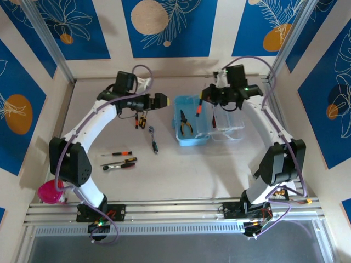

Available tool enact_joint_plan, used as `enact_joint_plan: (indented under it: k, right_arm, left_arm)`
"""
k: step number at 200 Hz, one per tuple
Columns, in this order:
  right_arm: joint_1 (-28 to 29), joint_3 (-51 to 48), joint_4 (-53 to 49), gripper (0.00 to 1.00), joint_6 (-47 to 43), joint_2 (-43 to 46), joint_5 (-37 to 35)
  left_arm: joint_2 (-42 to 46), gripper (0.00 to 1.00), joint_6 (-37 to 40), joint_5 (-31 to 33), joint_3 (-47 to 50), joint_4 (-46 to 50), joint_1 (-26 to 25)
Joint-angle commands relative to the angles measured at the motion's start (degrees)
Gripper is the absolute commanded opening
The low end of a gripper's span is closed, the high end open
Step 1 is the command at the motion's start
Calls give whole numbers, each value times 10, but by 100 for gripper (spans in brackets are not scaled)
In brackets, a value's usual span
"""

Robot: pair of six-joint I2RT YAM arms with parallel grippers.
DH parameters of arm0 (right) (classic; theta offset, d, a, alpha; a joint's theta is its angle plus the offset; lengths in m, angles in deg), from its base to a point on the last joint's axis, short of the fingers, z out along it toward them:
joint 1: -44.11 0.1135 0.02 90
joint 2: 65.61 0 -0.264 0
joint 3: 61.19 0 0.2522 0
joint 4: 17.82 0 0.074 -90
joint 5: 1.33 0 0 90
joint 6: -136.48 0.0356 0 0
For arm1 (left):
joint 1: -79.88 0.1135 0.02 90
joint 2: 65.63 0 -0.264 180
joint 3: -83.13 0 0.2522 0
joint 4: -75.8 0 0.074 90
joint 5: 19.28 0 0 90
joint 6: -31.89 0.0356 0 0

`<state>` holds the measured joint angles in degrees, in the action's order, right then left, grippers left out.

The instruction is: Pack the tool kit

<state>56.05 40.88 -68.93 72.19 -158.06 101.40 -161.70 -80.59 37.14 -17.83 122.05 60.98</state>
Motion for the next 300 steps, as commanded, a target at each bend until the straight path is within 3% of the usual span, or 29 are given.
enact_joint_plan:
  k: [1,25,50,102,197,300]
  right_arm:
    - [-30,40,-129,0,-92,16,-90]
    - [-47,63,-184,0,-131,-4,-184]
    - [-46,81,-201,0,-155,-29,-239]
    - [-18,130,-218,0,-198,-103,-333]
    - [15,143,-200,0,-225,-169,-391]
    - [23,166,-217,39,-213,-156,-408]
  left_arm:
    - [-10,100,58,155,-35,139,41]
    - [-28,100,81,278,-38,186,57]
    - [-39,99,90,323,-34,197,60]
    - [-50,100,89,330,-18,188,60]
    - [-50,100,85,313,13,170,60]
    - [-70,100,86,299,9,168,60]
